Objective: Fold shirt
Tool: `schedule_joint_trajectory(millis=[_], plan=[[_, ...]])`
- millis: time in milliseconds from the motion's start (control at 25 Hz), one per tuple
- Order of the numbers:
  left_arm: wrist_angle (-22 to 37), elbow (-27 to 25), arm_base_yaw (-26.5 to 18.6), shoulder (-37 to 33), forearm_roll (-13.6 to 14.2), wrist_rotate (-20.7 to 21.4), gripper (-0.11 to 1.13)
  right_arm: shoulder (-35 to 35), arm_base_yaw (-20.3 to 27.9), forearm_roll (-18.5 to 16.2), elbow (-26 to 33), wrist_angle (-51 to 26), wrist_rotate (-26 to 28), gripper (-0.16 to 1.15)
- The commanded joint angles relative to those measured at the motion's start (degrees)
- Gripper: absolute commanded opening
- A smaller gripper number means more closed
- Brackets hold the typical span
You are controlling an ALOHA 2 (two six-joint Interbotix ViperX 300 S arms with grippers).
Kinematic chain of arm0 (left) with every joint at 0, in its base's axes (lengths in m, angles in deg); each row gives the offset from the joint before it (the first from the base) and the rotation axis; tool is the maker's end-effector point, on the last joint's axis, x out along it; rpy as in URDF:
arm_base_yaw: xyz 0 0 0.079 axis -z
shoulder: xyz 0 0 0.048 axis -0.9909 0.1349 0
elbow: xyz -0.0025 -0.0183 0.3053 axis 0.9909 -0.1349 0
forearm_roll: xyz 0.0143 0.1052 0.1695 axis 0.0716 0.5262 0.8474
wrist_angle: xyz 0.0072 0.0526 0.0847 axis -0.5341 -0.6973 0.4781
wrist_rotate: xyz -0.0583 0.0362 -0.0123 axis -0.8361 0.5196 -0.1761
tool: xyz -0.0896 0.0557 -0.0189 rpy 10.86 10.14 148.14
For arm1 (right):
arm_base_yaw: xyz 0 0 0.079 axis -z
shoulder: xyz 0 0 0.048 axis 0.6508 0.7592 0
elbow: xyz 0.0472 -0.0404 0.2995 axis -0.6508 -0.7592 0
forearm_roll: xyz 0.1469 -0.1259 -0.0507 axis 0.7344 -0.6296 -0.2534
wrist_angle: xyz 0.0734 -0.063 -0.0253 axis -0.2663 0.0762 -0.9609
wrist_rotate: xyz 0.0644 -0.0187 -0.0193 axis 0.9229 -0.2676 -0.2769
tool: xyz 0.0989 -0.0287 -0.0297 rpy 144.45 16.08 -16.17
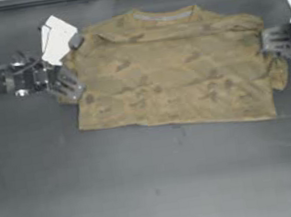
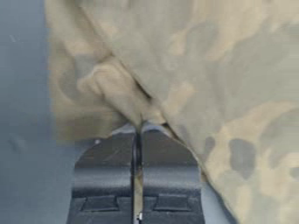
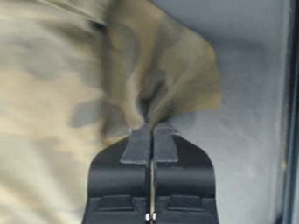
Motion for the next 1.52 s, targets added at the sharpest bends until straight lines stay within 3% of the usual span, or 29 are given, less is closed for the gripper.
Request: schedule_joint_trajectory(millis=[40,400,840,1280,1520], plan=[[1.8,4.2,0.6,-3.6,0.1,1.5,0.02,-4.1,-1.9,0.1,3.6,-1.5,-0.3,0.07],[1.0,11.6,3.3,-1.1,0.1,3.2,0.02,-5.0,-7.5,0.6,7.7,-0.3,0.7,0.07],[-7.4,16.0,4.4,4.2,-0.6,3.9,0.02,-4.0,-13.6,1.0,10.1,5.9,3.5,0.07],[-14.9,18.5,4.9,10.1,-1.0,3.9,0.02,7.6,-16.3,0.7,15.6,13.6,3.4,0.07],[-18.1,21.4,4.8,14.2,-1.1,3.9,0.02,11.3,-16.2,0.8,15.7,17.0,3.4,0.07]])
